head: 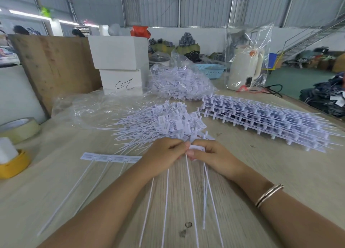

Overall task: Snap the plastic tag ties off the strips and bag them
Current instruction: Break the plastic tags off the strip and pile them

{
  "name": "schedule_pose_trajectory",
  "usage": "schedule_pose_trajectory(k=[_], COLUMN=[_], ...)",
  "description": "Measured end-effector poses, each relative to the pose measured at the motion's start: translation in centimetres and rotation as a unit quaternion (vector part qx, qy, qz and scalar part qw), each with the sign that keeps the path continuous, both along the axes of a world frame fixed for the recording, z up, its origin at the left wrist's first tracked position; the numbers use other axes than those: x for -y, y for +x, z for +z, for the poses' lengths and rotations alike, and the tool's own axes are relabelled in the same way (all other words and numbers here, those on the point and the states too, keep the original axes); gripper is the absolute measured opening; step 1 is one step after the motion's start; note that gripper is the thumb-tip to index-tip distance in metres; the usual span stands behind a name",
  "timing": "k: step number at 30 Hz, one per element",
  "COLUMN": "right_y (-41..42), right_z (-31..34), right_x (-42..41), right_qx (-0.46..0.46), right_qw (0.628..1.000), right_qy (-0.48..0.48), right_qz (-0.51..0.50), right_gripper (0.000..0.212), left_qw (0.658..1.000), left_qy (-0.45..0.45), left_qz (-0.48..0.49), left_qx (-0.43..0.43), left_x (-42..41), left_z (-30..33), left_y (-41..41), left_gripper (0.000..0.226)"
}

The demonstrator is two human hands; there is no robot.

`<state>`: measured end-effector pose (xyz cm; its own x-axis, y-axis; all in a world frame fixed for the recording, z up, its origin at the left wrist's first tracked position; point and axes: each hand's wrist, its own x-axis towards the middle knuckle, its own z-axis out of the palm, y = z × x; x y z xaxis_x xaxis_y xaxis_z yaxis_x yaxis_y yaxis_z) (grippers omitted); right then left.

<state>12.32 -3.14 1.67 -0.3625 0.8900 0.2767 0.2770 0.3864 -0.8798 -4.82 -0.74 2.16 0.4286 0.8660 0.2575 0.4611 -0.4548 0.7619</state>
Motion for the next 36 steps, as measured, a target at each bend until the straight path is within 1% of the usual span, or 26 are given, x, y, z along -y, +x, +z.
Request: schedule_pose_trajectory(k=[3,4,8,10,13,15,16,19,22,24,25,26,27,28,29,31,33,35,36], right_y=[-0.1,-0.1,-0.2,-0.2,-0.5,-0.6,-0.6,-0.6,-0.6,-0.5,-0.5,-0.5,-0.4,-0.2,0.0,0.3,0.3,0.2,0.1], right_z=[-0.1,-0.2,-0.5,-0.5,-0.3,-0.3,-0.3,-0.4,-0.4,-0.3,-0.2,-0.1,-0.1,-0.3,-0.6,-1.0,-1.3,-1.5,-1.5], right_x=[0.0,-0.1,-0.3,-0.3,-0.2,-0.2,-0.3,-0.2,-0.3,-0.2,-0.1,0.0,-0.1,-0.4,-0.8,-1.3,-1.5,-1.6,-1.7], right_qx=[-0.021,-0.03,-0.069,-0.071,-0.075,-0.084,-0.083,-0.07,-0.077,-0.076,-0.074,-0.068,-0.048,-0.002,0.063,0.178,0.233,0.279,0.286], right_qw=[1.0,0.999,0.997,0.996,0.994,0.99,0.99,0.991,0.993,0.992,0.992,0.992,0.991,0.989,0.98,0.947,0.93,0.918,0.914], right_qy=[0.01,0.011,0.013,0.018,0.05,0.081,0.087,0.083,0.066,0.067,0.062,0.055,0.052,0.056,0.068,0.092,0.093,0.098,0.112], right_qz=[-0.008,-0.015,-0.04,-0.045,-0.057,-0.075,-0.08,-0.071,-0.061,-0.076,-0.086,-0.096,-0.11,-0.138,-0.178,-0.253,-0.269,-0.263,-0.266], right_gripper=[0.012,0.011,0.016,0.017,0.014,0.023,0.023,0.013,0.017,0.014,0.011,0.012,0.016,0.018,0.02,0.02,0.022,0.02,0.017], left_qw=[0.999,0.998,0.993,0.992,0.989,0.985,0.984,0.987,0.989,0.99,0.99,0.989,0.989,0.989,0.989,0.992,0.996,0.997,0.998], left_qy=[-0.041,-0.05,-0.068,-0.071,-0.079,-0.084,-0.078,-0.062,-0.06,-0.056,-0.056,-0.055,-0.051,-0.045,-0.037,-0.015,0.015,0.042,0.052], left_qz=[-0.01,-0.011,-0.006,-0.006,0.004,0.021,0.028,0.027,0.03,0.039,0.042,0.041,0.037,0.034,0.035,0.049,0.058,0.049,0.043], left_qx=[0.025,0.04,0.096,0.103,0.123,0.151,0.156,0.142,0.135,0.127,0.126,0.131,0.136,0.138,0.136,0.115,0.071,0.031,0.021], left_x=[0.1,0.2,0.2,0.2,0.2,0.2,0.1,0.3,0.4,0.4,0.4,0.4,0.4,0.4,0.3,0.2,0.0,-0.1,-0.2], left_z=[0.2,0.2,0.2,0.1,0.1,0.4,0.5,0.5,0.4,0.4,0.4,0.5,0.5,0.6,0.6,0.5,0.3,0.0,-0.1], left_y=[0.0,0.1,0.3,0.4,0.5,0.6,0.5,0.5,0.6,0.6,0.6,0.5,0.4,0.2,0.1,-0.1,-0.3,-0.3,-0.3], left_gripper=[0.043,0.045,0.044,0.044,0.05,0.056,0.057,0.054,0.053,0.053,0.05,0.046,0.04,0.033,0.024,0.018,0.018,0.027,0.032])
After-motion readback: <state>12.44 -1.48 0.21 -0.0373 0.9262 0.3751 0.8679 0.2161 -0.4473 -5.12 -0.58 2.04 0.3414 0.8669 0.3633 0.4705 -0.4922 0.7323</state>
